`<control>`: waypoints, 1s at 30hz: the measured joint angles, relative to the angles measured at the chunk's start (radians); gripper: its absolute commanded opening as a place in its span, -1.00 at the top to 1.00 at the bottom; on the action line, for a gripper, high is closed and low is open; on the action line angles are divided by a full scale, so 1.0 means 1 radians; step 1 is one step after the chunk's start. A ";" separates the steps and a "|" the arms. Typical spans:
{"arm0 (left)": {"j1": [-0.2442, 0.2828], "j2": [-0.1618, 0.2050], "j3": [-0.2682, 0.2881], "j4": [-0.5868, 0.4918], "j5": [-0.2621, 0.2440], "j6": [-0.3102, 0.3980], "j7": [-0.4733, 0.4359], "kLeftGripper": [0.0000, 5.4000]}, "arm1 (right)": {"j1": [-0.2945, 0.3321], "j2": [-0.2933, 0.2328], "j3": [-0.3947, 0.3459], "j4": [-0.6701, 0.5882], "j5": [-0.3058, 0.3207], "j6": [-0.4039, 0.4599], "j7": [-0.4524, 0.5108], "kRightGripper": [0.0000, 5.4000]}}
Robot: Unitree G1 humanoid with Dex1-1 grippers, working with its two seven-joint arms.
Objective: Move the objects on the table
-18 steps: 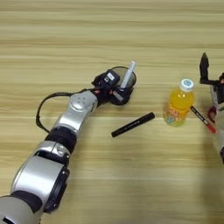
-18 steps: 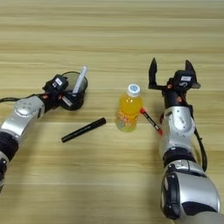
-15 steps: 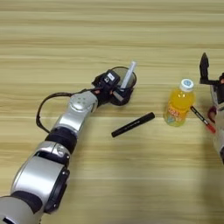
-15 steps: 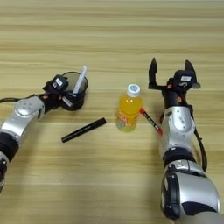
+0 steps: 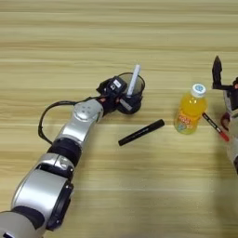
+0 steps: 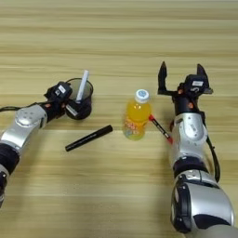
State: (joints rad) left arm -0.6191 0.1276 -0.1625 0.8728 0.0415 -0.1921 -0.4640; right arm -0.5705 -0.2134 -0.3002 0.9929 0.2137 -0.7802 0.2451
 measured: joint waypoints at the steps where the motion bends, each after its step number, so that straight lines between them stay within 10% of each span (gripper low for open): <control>1: 0.003 0.000 0.001 -0.002 -0.001 0.000 0.001 -0.98 | 0.000 0.000 0.000 0.000 0.000 0.000 0.000 -1.00; 30: 0.261 0.044 0.042 -0.372 -0.046 0.139 -0.039 -0.98 | 0.000 0.000 0.000 0.001 -0.002 -0.014 0.000 -1.00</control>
State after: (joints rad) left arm -0.3584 0.1711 -0.1208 0.5012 -0.0044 -0.0531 -0.5032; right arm -0.5706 -0.2139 -0.3004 0.9936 0.2113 -0.7938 0.2450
